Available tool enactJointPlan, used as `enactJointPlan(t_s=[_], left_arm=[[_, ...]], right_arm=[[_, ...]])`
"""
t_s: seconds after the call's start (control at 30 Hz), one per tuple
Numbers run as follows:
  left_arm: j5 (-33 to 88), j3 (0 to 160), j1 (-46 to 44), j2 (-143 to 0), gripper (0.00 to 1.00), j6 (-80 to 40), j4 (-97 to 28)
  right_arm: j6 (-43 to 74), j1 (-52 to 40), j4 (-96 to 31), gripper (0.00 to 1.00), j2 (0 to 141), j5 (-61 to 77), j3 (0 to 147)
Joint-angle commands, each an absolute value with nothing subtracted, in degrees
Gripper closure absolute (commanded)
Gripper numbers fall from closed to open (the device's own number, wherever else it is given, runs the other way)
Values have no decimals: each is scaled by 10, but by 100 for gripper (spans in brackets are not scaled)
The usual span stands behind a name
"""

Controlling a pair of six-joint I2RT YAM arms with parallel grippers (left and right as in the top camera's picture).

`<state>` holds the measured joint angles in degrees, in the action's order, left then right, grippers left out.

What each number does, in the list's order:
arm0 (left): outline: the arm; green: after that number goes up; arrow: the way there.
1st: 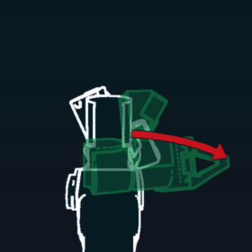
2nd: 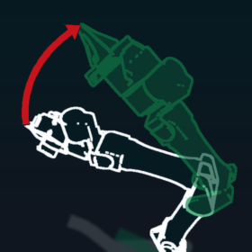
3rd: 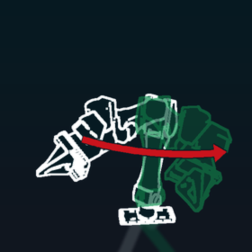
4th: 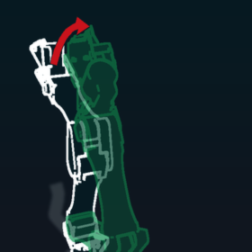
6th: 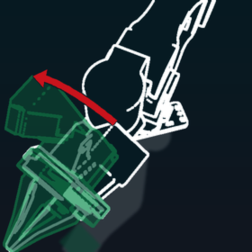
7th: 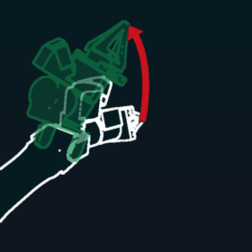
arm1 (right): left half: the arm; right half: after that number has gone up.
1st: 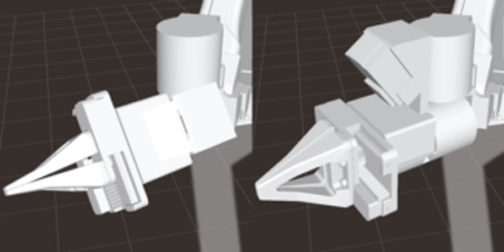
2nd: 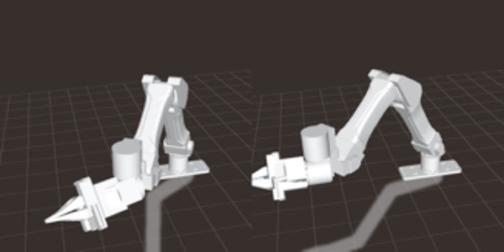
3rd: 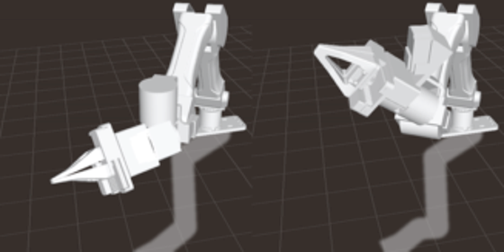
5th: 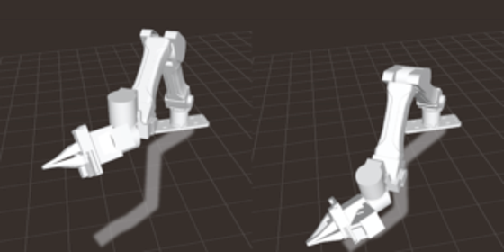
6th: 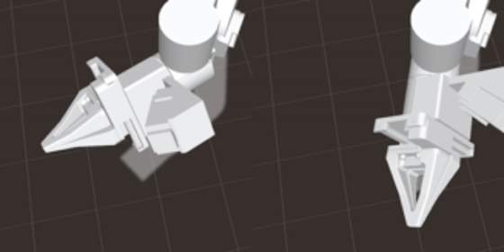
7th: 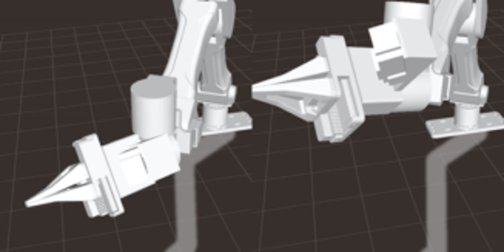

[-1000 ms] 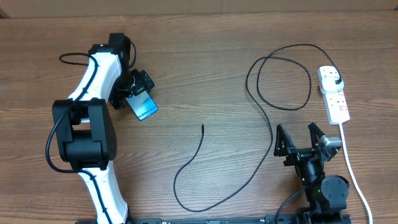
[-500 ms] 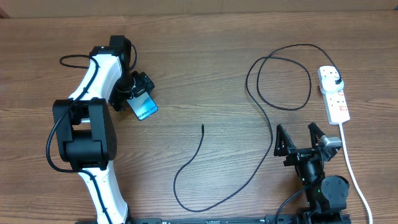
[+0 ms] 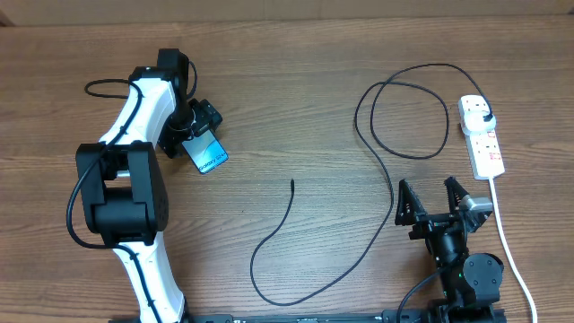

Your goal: Plug charger to phone and switch on socket

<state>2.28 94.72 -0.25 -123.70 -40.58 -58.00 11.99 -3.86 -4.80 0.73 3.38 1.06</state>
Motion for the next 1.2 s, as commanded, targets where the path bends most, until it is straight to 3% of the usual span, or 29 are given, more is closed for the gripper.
enactJointPlan(t_s=[0.0, 1.17], left_arm=[[13, 943, 0, -1244, 0, -427, -578], [-20, 909, 0, -1244, 0, -429, -538]], right_arm=[[117, -42, -47, 0, 2, 26, 4], [117, -42, -47, 0, 2, 26, 4]])
